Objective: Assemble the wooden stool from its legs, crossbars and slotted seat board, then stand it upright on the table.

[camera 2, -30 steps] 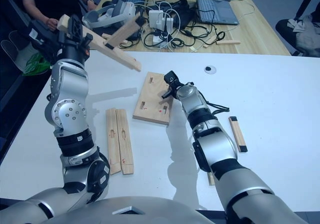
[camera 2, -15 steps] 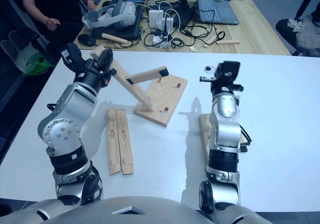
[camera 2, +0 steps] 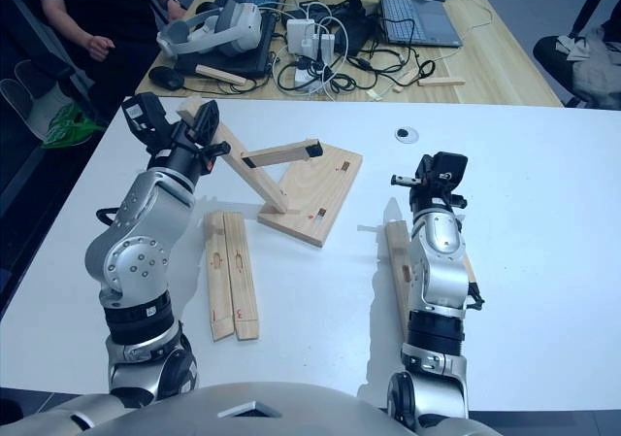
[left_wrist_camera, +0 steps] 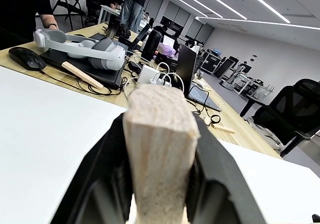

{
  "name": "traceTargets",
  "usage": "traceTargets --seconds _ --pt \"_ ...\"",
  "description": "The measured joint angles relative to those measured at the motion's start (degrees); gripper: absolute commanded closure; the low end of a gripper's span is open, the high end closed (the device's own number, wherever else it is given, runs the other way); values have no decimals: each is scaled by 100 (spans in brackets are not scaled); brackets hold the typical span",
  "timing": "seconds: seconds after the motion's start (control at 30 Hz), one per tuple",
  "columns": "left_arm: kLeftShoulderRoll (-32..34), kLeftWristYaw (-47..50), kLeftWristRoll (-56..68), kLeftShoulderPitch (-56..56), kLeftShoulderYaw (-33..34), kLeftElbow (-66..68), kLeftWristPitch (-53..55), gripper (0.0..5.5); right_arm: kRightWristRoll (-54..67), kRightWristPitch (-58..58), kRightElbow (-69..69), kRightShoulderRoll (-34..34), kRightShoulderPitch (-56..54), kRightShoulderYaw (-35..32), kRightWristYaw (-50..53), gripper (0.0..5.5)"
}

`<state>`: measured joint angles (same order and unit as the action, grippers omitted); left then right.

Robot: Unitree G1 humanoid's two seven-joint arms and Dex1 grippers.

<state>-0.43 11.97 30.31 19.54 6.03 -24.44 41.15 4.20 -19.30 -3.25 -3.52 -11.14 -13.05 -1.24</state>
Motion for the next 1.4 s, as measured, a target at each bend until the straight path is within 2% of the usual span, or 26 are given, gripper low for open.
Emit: traceTargets --seconds 0.77,1.0,1.4 --pt "629 -1464 -501 -61 -506 355 -428 448 674 70 432 -172 -174 -60 -313 550" --pt "299 -969 -179 137 247 770 -227 448 676 234 583 -183 -262 -49 -312 550" --pt "34 -409 106 318 650 784 240 448 677 244 588 -204 -262 -45 -313 550"
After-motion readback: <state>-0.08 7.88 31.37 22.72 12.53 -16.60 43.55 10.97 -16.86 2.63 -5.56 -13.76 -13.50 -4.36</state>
